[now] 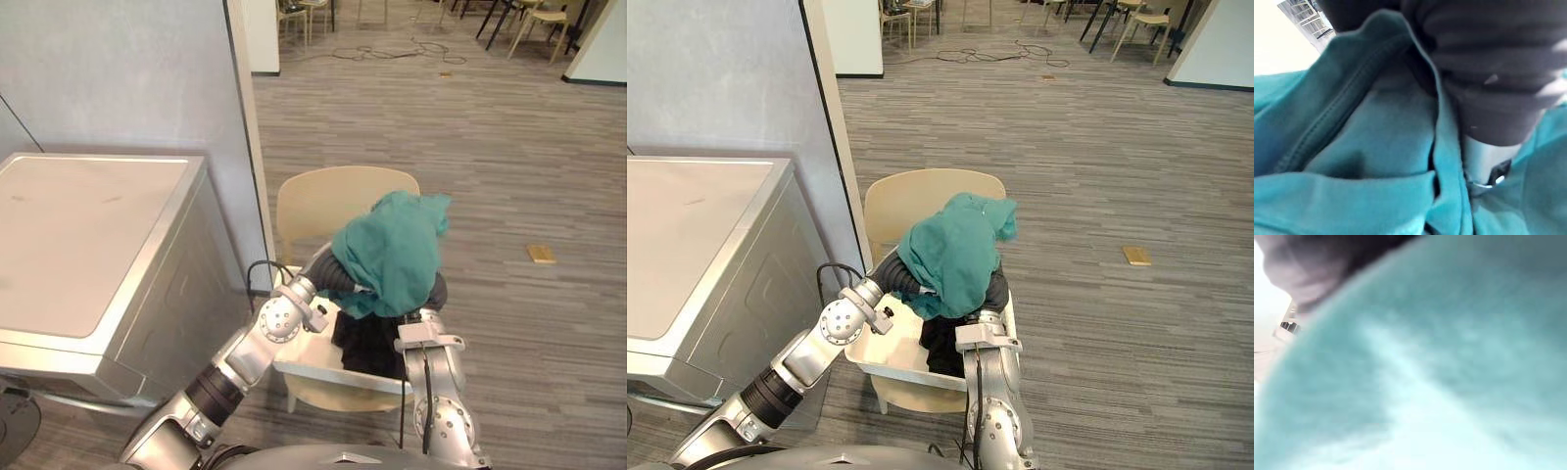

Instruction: Pick up the laundry basket with both hands and put the clothes into the washing machine.

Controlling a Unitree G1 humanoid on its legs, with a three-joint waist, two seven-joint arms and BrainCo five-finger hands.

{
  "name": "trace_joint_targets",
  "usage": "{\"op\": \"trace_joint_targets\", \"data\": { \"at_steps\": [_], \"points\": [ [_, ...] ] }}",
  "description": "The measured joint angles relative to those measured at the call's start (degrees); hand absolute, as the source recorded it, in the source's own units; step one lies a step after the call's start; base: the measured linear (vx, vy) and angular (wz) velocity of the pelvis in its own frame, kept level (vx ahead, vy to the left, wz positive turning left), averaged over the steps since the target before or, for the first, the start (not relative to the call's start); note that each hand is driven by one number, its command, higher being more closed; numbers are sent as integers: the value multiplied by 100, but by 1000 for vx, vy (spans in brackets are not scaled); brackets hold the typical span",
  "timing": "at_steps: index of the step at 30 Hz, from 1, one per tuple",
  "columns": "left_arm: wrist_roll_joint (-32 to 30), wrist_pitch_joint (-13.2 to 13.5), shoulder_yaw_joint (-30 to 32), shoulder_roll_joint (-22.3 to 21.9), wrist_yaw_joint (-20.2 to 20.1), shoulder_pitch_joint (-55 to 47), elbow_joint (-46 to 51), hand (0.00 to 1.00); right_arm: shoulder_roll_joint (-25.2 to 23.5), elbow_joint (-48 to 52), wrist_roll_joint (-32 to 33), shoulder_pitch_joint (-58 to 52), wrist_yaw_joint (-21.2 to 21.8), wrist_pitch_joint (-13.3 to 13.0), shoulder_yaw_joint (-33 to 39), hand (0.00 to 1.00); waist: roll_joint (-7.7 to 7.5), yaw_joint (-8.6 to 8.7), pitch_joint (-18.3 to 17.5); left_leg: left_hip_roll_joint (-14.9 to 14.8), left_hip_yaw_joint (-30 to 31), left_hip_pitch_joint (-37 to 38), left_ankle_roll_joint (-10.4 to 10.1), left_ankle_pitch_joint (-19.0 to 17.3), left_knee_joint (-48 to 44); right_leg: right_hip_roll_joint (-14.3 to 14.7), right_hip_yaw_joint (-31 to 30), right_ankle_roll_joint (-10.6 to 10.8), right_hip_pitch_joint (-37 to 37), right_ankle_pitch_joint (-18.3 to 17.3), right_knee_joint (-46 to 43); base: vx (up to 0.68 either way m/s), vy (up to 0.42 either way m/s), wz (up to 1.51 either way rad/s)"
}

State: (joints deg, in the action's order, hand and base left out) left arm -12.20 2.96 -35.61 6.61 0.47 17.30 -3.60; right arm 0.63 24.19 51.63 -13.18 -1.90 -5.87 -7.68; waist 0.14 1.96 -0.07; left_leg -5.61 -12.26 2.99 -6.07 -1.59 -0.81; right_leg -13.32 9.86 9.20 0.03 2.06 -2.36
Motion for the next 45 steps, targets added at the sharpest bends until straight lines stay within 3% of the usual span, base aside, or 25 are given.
{"op": "trace_joint_targets", "data": {
  "at_steps": [11,17,18,28,32,35,41,45],
  "points": [
    [19,2,1,-96,66,0,-161,100,0,1,0,-1,-15,0,-4,100,-56,-8,-39,4,7,1,5,4,-2,-7,3,0,3,0,-10,0,0,0],
    [426,-16,-39,-104,72,-1,-211,100,0,2,-3,0,-30,0,-6,100,-90,-15,-104,5,18,7,9,8,-2,-10,8,0,10,0,-26,0,0,0],
    [545,-50,-45,-108,73,-1,-219,100,0,3,-2,0,-52,0,-16,0,-89,-15,-107,7,23,7,11,11,-2,-13,11,0,11,0,-31,0,0,0],
    [1619,-271,11,-222,89,-6,-445,100,37,4,89,-27,-111,4,-34,0,-86,-5,-109,13,70,-1,7,68,30,-14,34,-1,11,-1,-30,0,0,1],
    [1952,-337,193,-324,79,-138,-516,100,170,37,86,-265,63,96,4,0,-85,7,-114,23,72,32,6,169,195,-3,38,0,-22,-1,-11,0,0,0],
    [2319,-442,597,-380,118,-196,-626,100,196,94,79,-551,181,239,135,0,-85,27,-114,20,64,36,3,172,205,3,33,0,-26,-1,1,0,0,0],
    [3013,-443,1755,-364,517,-394,-566,100,194,77,18,-960,202,247,949,0,-86,89,-114,16,10,58,-2,165,207,10,-7,0,-40,0,10,-8,-4,-4],
    [3404,-442,2323,-325,699,-655,-23,100,29,14,-33,-1060,142,256,1571,0,-86,134,-114,3,-60,57,-12,151,207,30,-88,-5,-104,6,9,-13,-7,-9]
  ]
}}
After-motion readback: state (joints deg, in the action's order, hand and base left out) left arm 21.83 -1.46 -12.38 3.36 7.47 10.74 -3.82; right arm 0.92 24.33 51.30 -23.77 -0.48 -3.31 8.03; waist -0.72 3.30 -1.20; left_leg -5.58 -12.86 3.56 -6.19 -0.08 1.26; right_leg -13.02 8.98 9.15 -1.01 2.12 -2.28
